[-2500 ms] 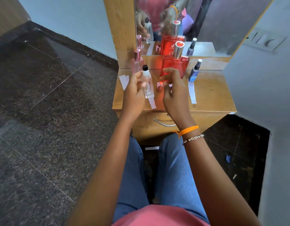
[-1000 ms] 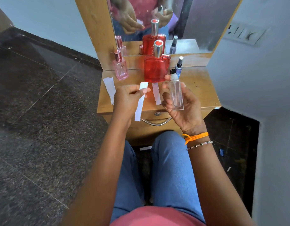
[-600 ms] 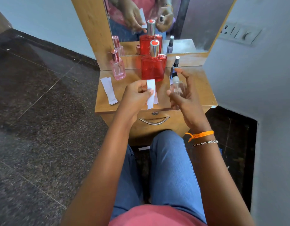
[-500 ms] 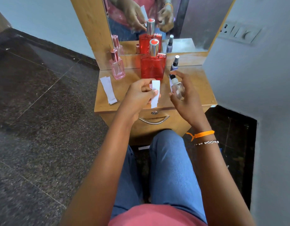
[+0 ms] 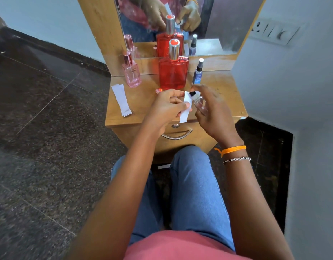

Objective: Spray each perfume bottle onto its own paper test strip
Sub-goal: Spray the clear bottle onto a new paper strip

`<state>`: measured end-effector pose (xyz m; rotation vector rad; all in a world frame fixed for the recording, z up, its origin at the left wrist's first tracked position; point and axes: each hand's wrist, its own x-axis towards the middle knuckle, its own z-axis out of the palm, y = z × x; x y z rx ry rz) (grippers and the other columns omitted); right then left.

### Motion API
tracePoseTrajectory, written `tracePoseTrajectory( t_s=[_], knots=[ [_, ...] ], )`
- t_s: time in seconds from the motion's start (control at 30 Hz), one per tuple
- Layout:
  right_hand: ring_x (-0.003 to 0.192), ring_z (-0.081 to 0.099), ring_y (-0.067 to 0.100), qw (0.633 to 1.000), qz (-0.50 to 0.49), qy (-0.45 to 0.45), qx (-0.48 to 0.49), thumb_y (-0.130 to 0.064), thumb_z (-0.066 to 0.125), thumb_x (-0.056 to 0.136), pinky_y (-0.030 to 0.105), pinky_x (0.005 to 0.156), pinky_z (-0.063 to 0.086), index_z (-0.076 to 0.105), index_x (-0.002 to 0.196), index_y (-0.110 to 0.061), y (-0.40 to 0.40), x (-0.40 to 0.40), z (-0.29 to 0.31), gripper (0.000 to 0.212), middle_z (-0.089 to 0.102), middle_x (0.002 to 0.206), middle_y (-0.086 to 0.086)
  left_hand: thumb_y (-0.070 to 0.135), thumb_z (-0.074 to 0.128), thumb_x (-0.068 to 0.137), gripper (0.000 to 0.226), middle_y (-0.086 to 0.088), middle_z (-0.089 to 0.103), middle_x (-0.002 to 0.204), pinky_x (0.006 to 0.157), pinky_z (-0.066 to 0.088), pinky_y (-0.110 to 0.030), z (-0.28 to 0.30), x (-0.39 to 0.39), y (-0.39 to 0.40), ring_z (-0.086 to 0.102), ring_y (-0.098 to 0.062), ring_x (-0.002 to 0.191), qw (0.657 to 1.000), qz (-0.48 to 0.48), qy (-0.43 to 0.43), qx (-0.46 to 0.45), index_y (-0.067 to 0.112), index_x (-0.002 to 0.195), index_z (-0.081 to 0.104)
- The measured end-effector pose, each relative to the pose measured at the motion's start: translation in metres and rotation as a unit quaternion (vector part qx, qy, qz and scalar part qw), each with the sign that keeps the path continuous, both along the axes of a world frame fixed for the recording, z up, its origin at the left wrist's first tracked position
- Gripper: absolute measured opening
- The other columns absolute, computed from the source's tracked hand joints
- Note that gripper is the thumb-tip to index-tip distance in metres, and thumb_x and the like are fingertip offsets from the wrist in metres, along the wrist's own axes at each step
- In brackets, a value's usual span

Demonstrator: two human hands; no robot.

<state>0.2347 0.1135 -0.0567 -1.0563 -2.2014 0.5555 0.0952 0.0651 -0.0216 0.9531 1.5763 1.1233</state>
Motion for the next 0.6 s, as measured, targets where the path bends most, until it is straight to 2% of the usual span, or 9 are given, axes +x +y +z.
tracePoseTrajectory(
  t_s=[0.2, 0.33, 0.43, 0.53, 0.6],
  knots=[
    [0.093, 0.058, 0.025, 1.0, 0.0, -0.002, -0.002, 0.005, 0.055, 0.075, 0.037, 0.073, 0.05, 0.048, 0.128, -0.017, -0.0013, -0.0013, 0.0027, 0.057, 0.059, 0.124, 0.004, 0.001, 0.06, 0.086, 0.03, -0.01, 0.067, 0.083, 0.052, 0.047, -0.009, 0.0008, 0.0013, -0.0001, 0.063, 0.003, 0.058, 1.0, -0.002, -0.005, 0.0, 0.003, 0.115, 0.056],
    [0.09, 0.057, 0.023, 1.0, 0.004, -0.003, -0.009, 0.005, 0.056, 0.075, 0.035, 0.07, 0.048, 0.048, 0.127, -0.017, 0.0004, -0.0009, 0.0021, 0.057, 0.059, 0.121, 0.004, 0.002, 0.06, 0.086, 0.03, -0.012, 0.067, 0.085, 0.053, 0.047, -0.011, 0.0014, 0.0031, -0.0006, 0.062, -0.012, 0.073, 1.0, -0.004, -0.01, -0.001, 0.004, 0.116, 0.056],
    [0.077, 0.051, 0.015, 1.0, 0.004, 0.014, -0.023, 0.006, 0.053, 0.075, 0.032, 0.063, 0.046, 0.048, 0.126, -0.018, 0.0019, 0.001, -0.0003, 0.056, 0.059, 0.113, 0.001, 0.002, 0.06, 0.086, 0.03, -0.007, 0.067, 0.08, 0.053, 0.047, -0.011, 0.0015, 0.0041, -0.0013, 0.061, -0.012, 0.072, 1.0, -0.008, -0.012, 0.0, 0.005, 0.116, 0.056],
    [0.064, 0.043, 0.004, 0.999, 0.006, 0.024, -0.041, 0.007, 0.053, 0.076, 0.021, 0.056, 0.038, 0.048, 0.125, -0.017, 0.0027, 0.004, -0.0011, 0.055, 0.053, 0.097, -0.005, 0.001, 0.059, 0.086, 0.03, -0.004, 0.066, 0.078, 0.051, 0.046, -0.009, 0.0012, 0.0048, -0.0014, 0.061, -0.01, 0.071, 1.0, -0.011, -0.017, 0.003, 0.005, 0.116, 0.056],
    [0.062, 0.041, -0.001, 0.999, 0.009, 0.021, -0.046, 0.008, 0.053, 0.074, 0.017, 0.054, 0.033, 0.049, 0.124, -0.016, 0.0031, 0.0047, -0.0009, 0.055, 0.049, 0.092, -0.008, 0.001, 0.06, 0.086, 0.031, -0.005, 0.067, 0.08, 0.052, 0.047, -0.009, 0.0004, 0.0054, -0.0012, 0.062, -0.009, 0.071, 1.0, -0.011, -0.02, 0.006, 0.006, 0.117, 0.056]
  ],
)
